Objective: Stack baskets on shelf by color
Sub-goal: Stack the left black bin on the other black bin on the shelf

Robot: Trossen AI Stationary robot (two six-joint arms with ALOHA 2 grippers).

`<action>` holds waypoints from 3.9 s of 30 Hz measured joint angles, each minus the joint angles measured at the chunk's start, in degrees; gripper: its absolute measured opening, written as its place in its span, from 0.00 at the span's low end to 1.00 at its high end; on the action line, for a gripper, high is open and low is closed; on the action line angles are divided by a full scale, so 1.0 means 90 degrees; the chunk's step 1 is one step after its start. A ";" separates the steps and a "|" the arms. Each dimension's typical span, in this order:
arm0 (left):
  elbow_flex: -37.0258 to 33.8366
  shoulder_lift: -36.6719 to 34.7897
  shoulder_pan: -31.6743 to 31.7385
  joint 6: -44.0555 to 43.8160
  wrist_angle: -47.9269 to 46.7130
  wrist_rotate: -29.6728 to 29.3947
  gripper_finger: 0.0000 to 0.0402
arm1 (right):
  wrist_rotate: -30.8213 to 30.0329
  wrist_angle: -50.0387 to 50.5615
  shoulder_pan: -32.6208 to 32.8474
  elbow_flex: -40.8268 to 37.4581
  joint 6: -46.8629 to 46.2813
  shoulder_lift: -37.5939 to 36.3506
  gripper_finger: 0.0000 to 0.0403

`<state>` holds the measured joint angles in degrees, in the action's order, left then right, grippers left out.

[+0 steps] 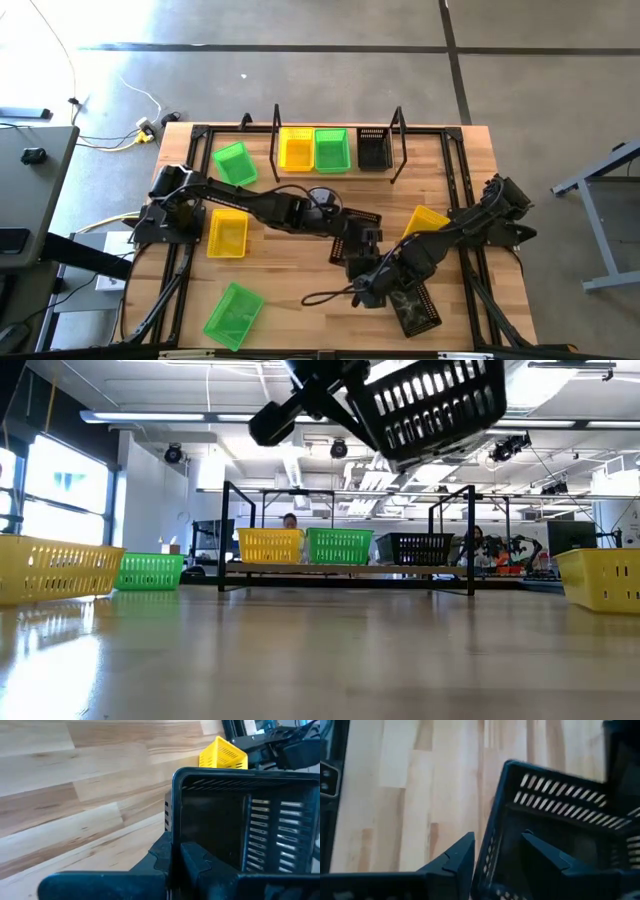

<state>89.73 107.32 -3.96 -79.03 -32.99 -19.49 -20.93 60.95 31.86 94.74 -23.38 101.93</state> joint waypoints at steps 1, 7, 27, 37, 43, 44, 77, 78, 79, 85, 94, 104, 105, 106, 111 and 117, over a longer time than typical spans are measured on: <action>0.0000 -0.0009 0.0014 0.0049 0.0053 0.0001 0.00 | 0.0054 0.0001 -0.0015 0.0000 -0.0025 0.0000 0.36; 0.0000 -0.0099 0.0072 0.0216 0.0156 0.0092 0.00 | 0.0260 0.0229 -0.0101 0.0002 -0.0278 0.0000 0.37; -0.0002 -0.0142 0.0076 0.1014 0.0182 0.0061 0.01 | 0.0862 0.0823 -0.0537 0.0002 -0.1100 0.0097 0.02; -0.0002 -0.0142 0.0228 0.1819 0.0180 0.0700 0.14 | 0.0847 0.0865 -0.0539 0.0002 -0.1316 0.0097 0.00; -0.0002 -0.0142 0.0461 0.2470 0.0198 0.1421 0.27 | 0.0878 0.1077 -0.0543 0.0002 -0.1584 0.0097 0.00; -0.0002 -0.0142 0.0516 0.2590 0.0196 0.1517 0.29 | 0.0880 0.1125 -0.0546 0.0002 -0.1598 0.0097 0.00; 0.0000 -0.1822 0.2796 0.6862 -0.0178 0.2310 0.34 | -0.0528 0.1621 -0.1865 0.0002 -0.1309 -0.0816 0.00; 0.0000 -0.1875 0.2826 0.6973 -0.0243 0.2312 0.34 | -0.0600 0.1605 -0.1949 0.0002 -0.1231 -0.0867 0.00; 0.0000 -0.1913 0.2855 0.7069 -0.0311 0.2312 0.34 | -0.0653 0.1605 -0.2024 0.0002 -0.1141 -0.0907 0.00; 0.0000 -0.2065 0.2976 0.7553 -0.0627 0.2300 0.34 | -0.0952 0.1578 -0.2493 0.0002 -0.0542 -0.1181 0.00; 0.0000 -0.2070 0.3161 0.7896 -0.0720 0.2283 0.34 | -0.1137 0.1314 -0.3315 0.0002 0.1152 -0.1674 0.00; 0.0000 -0.2072 0.3496 0.7920 -0.0739 0.2283 0.34 | -0.0150 0.0674 -0.4876 0.0002 0.3815 -0.2086 0.00; 0.0000 -0.2071 0.3528 0.7920 -0.0739 0.2283 0.34 | 0.0019 0.0648 -0.5005 0.0002 0.4091 -0.2089 0.00; 0.0000 -0.2070 0.3560 0.7915 -0.0739 0.2283 0.34 | 0.0225 0.0610 -0.5132 0.0002 0.4314 -0.2088 0.00; 0.0000 -0.2070 0.3717 0.7905 -0.0739 0.2283 0.34 | 0.0960 0.0398 -0.5609 -0.0107 0.5170 -0.2043 0.00; 0.0000 -0.2073 0.3872 0.7833 -0.0739 0.2282 0.34 | 0.1192 -0.0702 -0.5857 -0.1386 0.5765 -0.2370 0.00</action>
<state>89.73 88.66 30.89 -8.53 -39.64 1.05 -10.20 54.63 -20.85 82.26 28.50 80.60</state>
